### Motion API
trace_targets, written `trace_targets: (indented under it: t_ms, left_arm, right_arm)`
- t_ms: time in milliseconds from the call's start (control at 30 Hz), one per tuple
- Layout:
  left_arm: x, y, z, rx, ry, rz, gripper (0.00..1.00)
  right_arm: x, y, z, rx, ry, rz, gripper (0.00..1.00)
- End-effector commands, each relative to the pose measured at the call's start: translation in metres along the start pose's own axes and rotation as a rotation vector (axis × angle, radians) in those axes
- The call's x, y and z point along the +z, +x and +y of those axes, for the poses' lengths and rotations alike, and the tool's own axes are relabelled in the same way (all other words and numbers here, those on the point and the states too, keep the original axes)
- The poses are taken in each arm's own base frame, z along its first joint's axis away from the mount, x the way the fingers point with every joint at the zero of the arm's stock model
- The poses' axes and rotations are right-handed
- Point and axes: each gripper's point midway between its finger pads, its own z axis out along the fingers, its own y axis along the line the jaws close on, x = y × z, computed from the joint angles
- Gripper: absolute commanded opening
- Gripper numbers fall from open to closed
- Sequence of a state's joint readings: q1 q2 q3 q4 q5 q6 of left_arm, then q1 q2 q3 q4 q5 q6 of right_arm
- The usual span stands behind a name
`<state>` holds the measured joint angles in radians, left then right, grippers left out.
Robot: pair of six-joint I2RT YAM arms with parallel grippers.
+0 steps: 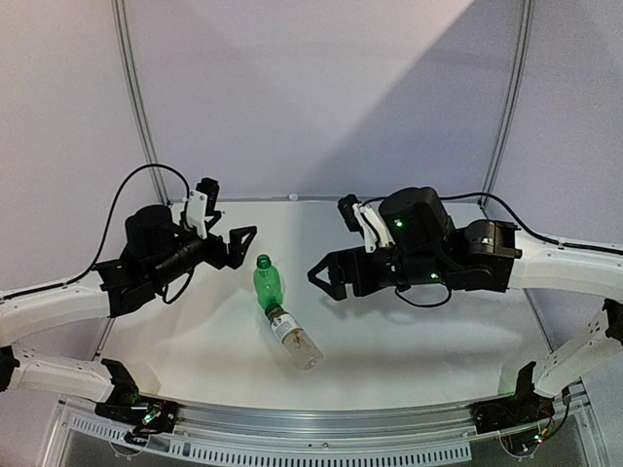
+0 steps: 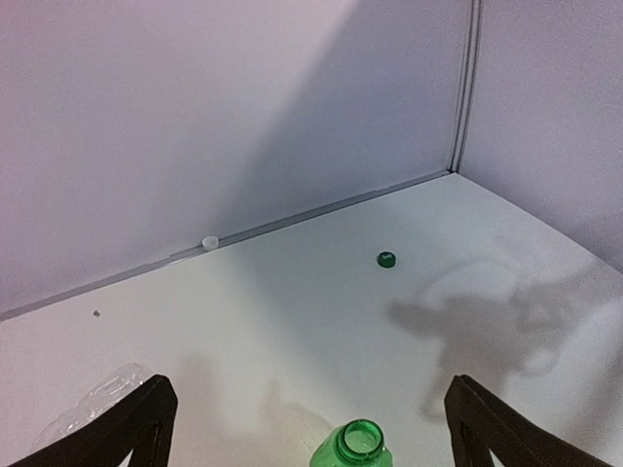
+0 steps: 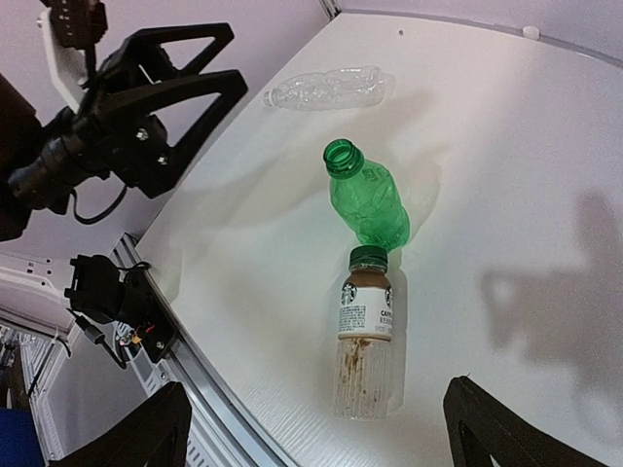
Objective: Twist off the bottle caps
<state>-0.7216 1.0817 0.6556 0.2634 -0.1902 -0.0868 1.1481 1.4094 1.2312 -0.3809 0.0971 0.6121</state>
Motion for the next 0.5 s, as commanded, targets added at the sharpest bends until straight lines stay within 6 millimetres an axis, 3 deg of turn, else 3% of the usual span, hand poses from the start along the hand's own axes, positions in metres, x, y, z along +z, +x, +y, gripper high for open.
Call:
trace_targets:
  t_ms: [0, 200, 333, 467]
  left_arm:
    - [-0.018, 0.017, 0.009, -0.037, -0.043, 0.109, 0.99]
    - [-0.046, 0.020, 0.038, -0.140, -0.193, 0.135, 0.99]
    - [-0.055, 0.028, 0.044, -0.172, -0.216, 0.188, 0.99]
    - [-0.060, 0.041, 0.041, -0.221, -0.188, 0.209, 0.99]
  right_arm:
    - [0.012, 0.005, -0.003, 0.002, 0.022, 0.025, 0.92]
    - [0.034, 0.027, -0.012, 0.016, 0.083, 0.131, 0.90]
    - [0.049, 0.043, -0.011, 0.016, 0.103, 0.212, 0.89]
    - [0.064, 0.060, 0.005, -0.018, 0.086, 0.289, 0.89]
